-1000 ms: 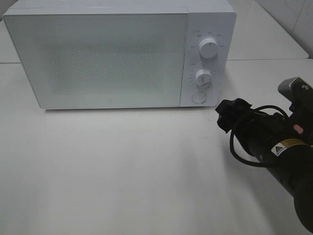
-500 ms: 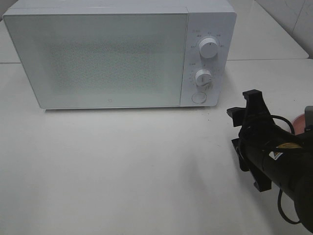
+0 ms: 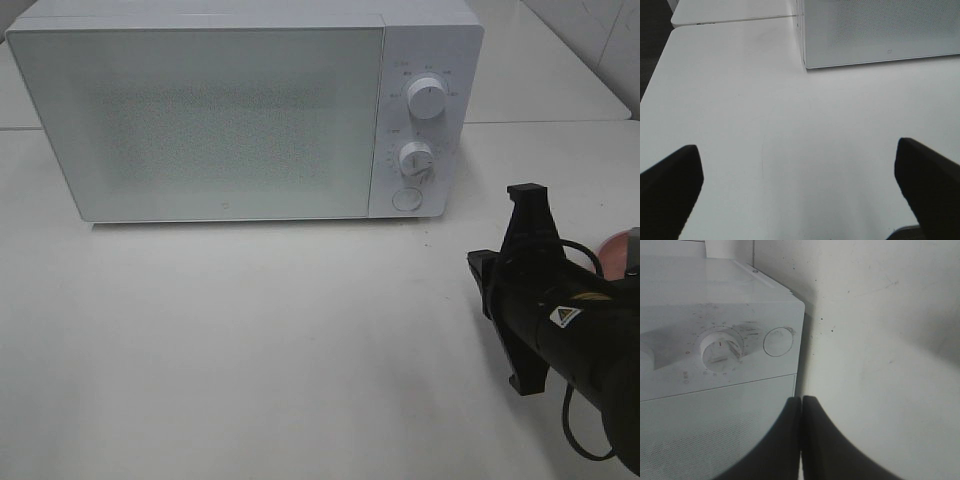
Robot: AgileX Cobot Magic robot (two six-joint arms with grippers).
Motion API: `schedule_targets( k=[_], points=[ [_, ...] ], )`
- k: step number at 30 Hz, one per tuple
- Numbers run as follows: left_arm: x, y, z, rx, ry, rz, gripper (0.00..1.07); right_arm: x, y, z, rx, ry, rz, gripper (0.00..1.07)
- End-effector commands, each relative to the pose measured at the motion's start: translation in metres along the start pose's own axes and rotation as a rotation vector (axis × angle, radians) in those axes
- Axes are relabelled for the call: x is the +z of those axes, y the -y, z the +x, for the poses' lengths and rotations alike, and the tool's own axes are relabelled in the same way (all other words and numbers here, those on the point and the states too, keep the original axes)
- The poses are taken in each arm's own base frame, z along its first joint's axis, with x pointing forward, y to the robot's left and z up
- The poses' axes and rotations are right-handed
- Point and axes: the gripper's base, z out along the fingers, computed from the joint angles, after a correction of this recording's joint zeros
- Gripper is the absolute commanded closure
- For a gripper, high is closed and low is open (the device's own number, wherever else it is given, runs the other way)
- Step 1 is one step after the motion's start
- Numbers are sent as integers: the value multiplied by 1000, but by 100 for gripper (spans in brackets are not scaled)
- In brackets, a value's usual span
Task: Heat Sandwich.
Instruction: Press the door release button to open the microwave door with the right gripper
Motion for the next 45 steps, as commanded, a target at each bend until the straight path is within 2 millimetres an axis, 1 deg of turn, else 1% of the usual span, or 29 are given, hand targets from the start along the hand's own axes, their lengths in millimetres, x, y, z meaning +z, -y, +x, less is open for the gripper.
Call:
schedule_targets(
  k=[1, 6, 10, 12, 13, 14, 16, 17, 20, 21, 25, 27, 28, 30, 34, 35, 37, 38, 40, 43, 45],
  points=[
    [-3, 0, 1, -7, 37, -7, 5, 1, -2, 3, -1, -21, 2, 106],
    [-3, 0, 1, -7, 37, -7, 5, 2, -3, 5, -5, -25, 1, 106],
    [-3, 0, 1, -7, 37, -7, 5, 8, -7, 7, -4, -38, 16, 106],
    [-3, 0, 1, -6, 37, -7, 5, 14, -9, 7, -14, -42, 14, 106],
    [-3, 0, 1, -6, 37, -7, 5, 21, -10, 8, -15, -45, 12, 106],
    [-3, 0, 1, -6, 37, -7, 5, 21, -10, 8, -15, -45, 12, 106],
    [-3, 0, 1, -6, 37, -7, 5, 27, -10, 10, -7, -48, 16, 106],
    [-3, 0, 1, -6, 37, -7, 5, 34, -11, 13, 3, -54, 15, 106],
    [-3, 0, 1, -6, 37, -7, 5, 39, -12, 16, 11, -56, 14, 106],
    [-3, 0, 1, -6, 37, -7, 5, 45, -13, 20, 12, -55, 10, 106],
    [-3, 0, 1, -6, 37, -7, 5, 54, -13, 26, 13, -54, 10, 106],
    [-3, 0, 1, -6, 37, -7, 5, 65, -16, 27, 16, -48, 7, 106],
    [-3, 0, 1, -6, 37, -7, 5, 65, -16, 27, 16, -48, 7, 106],
    [-3, 0, 1, -6, 37, -7, 5, 76, -19, 27, 23, -46, 3, 106],
    [-3, 0, 1, -6, 37, -7, 5, 85, -24, 25, 46, -42, 14, 106],
    [-3, 0, 1, -6, 37, -7, 5, 92, -26, 23, 55, -33, 16, 106],
    [-3, 0, 1, -6, 37, -7, 5, 98, -29, 21, 54, -31, 8, 106],
    [-3, 0, 1, -6, 37, -7, 5, 98, -29, 21, 54, -31, 8, 106],
    [-3, 0, 1, -6, 37, -7, 5, 108, -31, 21, 51, -37, 6, 106],
    [-3, 0, 1, -6, 37, -7, 5, 114, -31, 21, 59, -35, 13, 106],
    [-3, 0, 1, -6, 37, -7, 5, 122, -30, 19, 65, -24, 20, 106]
  ],
)
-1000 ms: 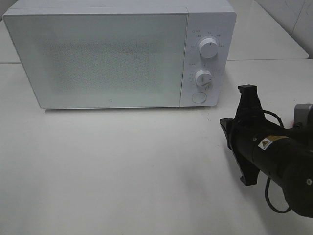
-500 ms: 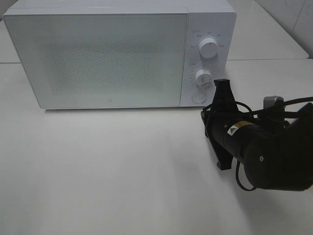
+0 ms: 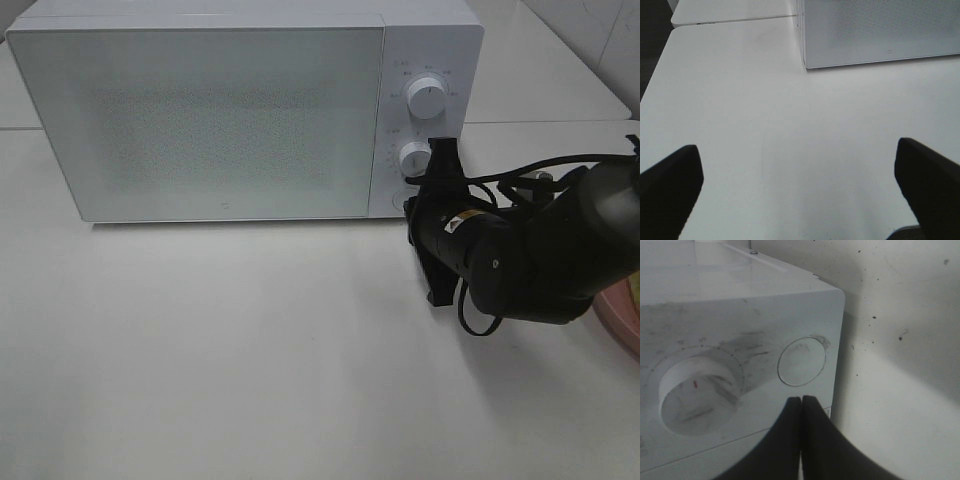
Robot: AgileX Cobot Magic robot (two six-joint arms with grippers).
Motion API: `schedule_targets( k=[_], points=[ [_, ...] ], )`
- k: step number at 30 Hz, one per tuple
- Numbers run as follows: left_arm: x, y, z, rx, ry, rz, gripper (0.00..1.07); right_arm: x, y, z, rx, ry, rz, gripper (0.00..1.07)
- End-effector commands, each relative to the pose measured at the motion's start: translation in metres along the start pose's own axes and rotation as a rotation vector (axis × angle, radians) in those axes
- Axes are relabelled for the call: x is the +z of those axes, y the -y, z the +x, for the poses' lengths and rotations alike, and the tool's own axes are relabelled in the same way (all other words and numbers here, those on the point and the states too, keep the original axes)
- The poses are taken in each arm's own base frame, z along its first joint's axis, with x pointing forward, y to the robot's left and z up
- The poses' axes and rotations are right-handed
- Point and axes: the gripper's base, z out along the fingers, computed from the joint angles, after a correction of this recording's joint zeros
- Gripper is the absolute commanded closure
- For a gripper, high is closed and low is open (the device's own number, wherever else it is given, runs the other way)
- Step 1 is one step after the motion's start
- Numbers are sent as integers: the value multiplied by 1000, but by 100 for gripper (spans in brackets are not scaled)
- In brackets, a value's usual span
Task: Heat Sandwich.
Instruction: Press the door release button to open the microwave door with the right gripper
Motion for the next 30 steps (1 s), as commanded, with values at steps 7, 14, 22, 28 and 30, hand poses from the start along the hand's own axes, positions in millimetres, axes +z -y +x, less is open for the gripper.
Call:
schedule_targets(
  k=[7, 14, 22, 28, 30],
  points=[
    [-3, 0, 1, -6, 37, -7, 5, 21, 0, 1, -7, -12, 22, 106],
    [-3, 0, 1, -6, 37, -7, 5, 33, -8, -5, 17, 13, -4, 107],
    [-3, 0, 1, -6, 37, -7, 5, 41, -11, -6, 31, 10, 16, 107],
    [-3, 0, 1, -6, 37, -7, 5, 41, -12, -7, 37, 22, -3, 107],
    [-3, 0, 1, -6, 37, -7, 5, 41, -14, -7, 38, 20, -6, 107]
  ],
)
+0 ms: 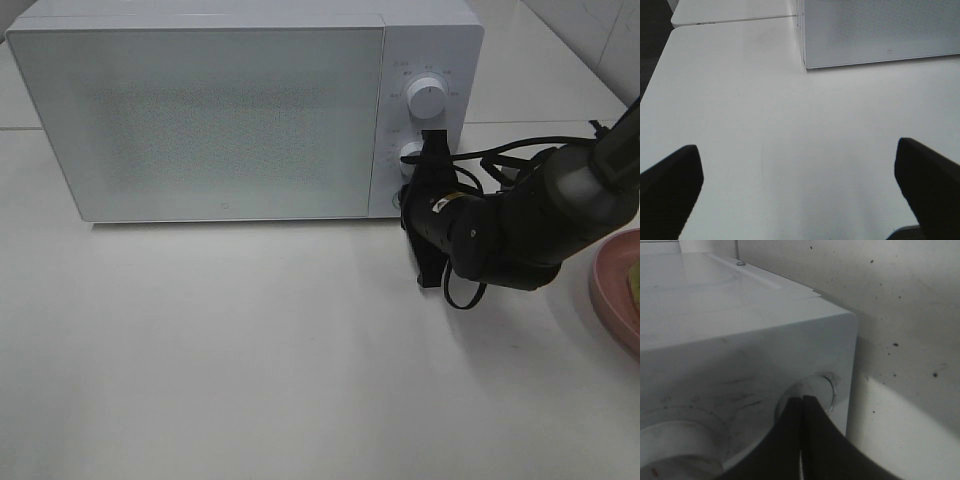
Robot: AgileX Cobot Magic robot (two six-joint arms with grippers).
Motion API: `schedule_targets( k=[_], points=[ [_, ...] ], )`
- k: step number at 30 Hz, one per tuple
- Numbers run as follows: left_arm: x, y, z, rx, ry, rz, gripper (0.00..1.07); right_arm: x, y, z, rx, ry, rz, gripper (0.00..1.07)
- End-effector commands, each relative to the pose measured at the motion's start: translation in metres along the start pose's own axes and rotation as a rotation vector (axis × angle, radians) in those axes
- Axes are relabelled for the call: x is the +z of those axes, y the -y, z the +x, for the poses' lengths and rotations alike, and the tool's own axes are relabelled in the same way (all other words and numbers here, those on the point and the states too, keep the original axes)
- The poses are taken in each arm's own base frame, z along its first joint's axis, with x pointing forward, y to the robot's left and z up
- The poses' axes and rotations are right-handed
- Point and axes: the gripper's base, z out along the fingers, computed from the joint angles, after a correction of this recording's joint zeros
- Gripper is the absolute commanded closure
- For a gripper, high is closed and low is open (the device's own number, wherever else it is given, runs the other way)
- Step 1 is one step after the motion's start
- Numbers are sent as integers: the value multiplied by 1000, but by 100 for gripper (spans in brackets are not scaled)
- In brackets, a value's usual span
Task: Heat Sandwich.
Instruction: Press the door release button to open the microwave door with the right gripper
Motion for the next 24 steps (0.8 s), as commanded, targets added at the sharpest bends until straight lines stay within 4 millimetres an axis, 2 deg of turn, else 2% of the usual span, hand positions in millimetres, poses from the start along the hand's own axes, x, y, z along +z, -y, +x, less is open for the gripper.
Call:
schedule_targets(
  k=[1, 10, 17, 24],
  points=[
    [-3, 0, 1, -6, 37, -7, 5, 3, -7, -1, 4, 6, -34, 107],
    [-3, 0, 1, -6, 37, -7, 5, 7, -18, 0, 19, 27, -99, 107],
    [-3, 0, 1, -6, 37, -7, 5, 21, -24, 0, 6, 70, -258, 107],
    [-3, 0, 1, -6, 37, -7, 5, 24, -35, 2, -22, 87, -336, 107]
  ],
)
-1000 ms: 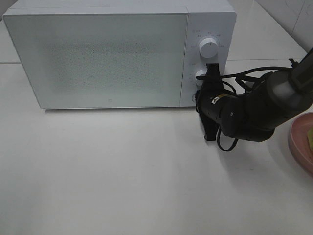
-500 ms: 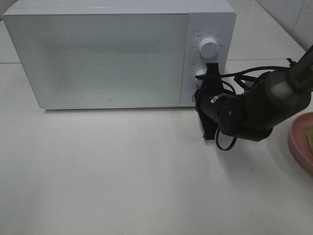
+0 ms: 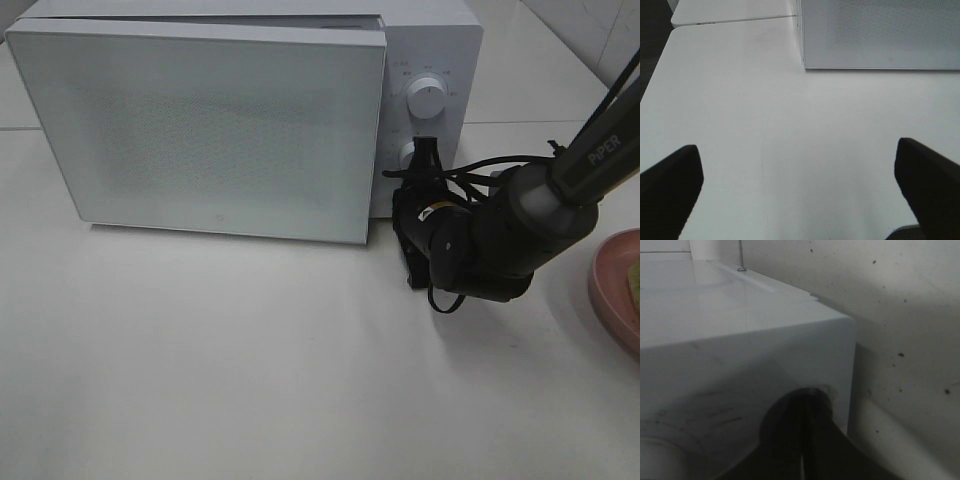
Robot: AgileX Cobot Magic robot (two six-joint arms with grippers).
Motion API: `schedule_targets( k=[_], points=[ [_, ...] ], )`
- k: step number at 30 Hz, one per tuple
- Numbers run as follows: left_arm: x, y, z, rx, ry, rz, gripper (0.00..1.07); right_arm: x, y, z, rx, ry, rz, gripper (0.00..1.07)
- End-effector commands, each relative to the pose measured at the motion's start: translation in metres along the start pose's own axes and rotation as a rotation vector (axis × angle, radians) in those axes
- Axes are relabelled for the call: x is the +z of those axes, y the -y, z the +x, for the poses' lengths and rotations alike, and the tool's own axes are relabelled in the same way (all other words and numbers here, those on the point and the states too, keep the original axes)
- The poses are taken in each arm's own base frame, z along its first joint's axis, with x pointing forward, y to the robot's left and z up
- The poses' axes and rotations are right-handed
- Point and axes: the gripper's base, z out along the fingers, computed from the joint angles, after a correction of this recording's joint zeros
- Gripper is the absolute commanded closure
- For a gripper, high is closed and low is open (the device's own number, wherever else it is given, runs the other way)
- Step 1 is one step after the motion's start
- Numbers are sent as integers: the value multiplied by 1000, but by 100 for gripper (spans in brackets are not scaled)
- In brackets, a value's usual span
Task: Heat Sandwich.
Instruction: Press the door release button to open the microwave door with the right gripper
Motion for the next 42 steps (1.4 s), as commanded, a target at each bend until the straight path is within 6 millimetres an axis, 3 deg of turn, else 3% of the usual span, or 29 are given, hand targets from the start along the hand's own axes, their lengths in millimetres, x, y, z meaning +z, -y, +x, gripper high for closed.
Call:
schedule_targets(
  k=[1, 27, 42],
  points=[
    [-3, 0, 1, -6, 37, -7, 5, 8, -43, -2, -19, 41, -281, 107],
    [-3, 0, 1, -6, 37, -7, 5, 10, -32, 4, -50, -29, -146, 106],
    [-3, 0, 1, -6, 37, -7, 5, -26, -17, -1, -125, -128, 87, 105]
  ],
)
